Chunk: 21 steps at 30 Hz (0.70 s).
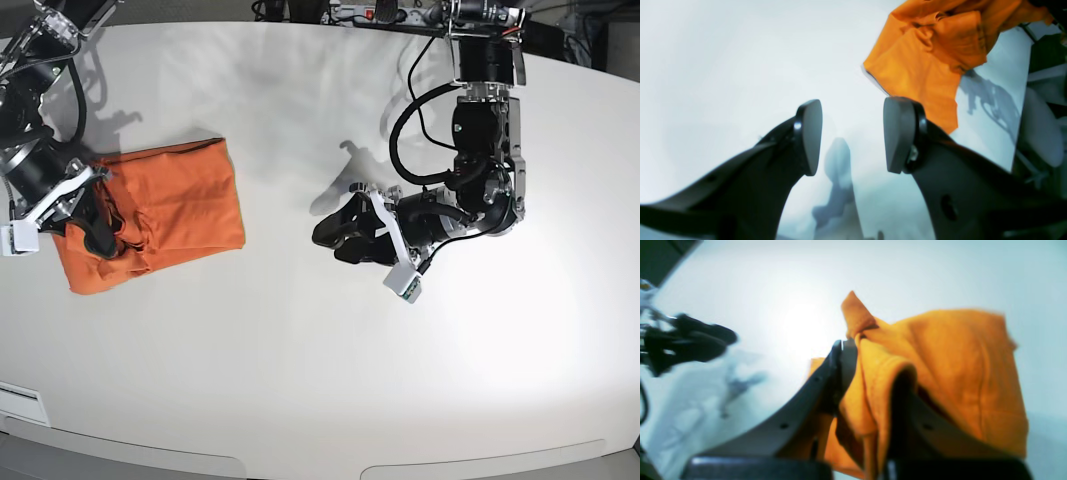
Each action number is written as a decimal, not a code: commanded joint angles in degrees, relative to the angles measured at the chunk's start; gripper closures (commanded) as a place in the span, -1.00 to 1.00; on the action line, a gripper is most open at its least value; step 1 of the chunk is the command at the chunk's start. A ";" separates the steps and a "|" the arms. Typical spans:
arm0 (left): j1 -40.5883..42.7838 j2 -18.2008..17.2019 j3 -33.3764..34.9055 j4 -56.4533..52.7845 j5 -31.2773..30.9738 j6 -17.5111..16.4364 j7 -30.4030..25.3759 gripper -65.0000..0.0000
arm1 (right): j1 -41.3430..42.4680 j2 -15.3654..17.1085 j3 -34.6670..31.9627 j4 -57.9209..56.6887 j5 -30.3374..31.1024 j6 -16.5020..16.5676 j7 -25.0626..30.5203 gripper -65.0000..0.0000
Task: Fold the T-shirt properly
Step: 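Grasp the folded orange bundle with the right gripper and lift it, then carry the bundle toward the table center with the right gripper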
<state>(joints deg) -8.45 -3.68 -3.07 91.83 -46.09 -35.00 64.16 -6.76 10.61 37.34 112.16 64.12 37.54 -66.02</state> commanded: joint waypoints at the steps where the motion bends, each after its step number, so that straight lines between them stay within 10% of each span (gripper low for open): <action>1: -0.94 0.00 -0.04 1.05 -1.55 -0.39 -1.11 0.03 | 0.72 -0.35 -0.76 0.94 1.79 0.44 0.50 1.00; 8: -0.28 -0.17 0.04 1.05 -1.62 -0.39 -1.09 0.03 | -1.70 -6.12 -9.40 0.94 1.22 2.46 -1.11 1.00; 14: 0.20 -0.44 0.04 1.05 -3.02 -0.37 -1.07 0.03 | -2.89 -8.90 -17.33 0.90 -11.13 2.46 1.01 1.00; 18: 0.31 -0.44 0.04 1.05 -3.98 -0.39 -1.09 0.03 | -3.15 -8.85 -23.89 0.90 -11.52 1.95 1.95 -0.05; 21: 0.31 -0.46 0.04 1.05 -3.96 -0.39 -1.07 0.03 | -3.02 -8.85 -28.81 1.05 -8.87 2.46 1.92 -0.25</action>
<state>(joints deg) -7.01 -4.12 -3.03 91.83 -48.49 -35.00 64.14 -10.41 1.72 8.29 112.12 53.84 39.53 -65.36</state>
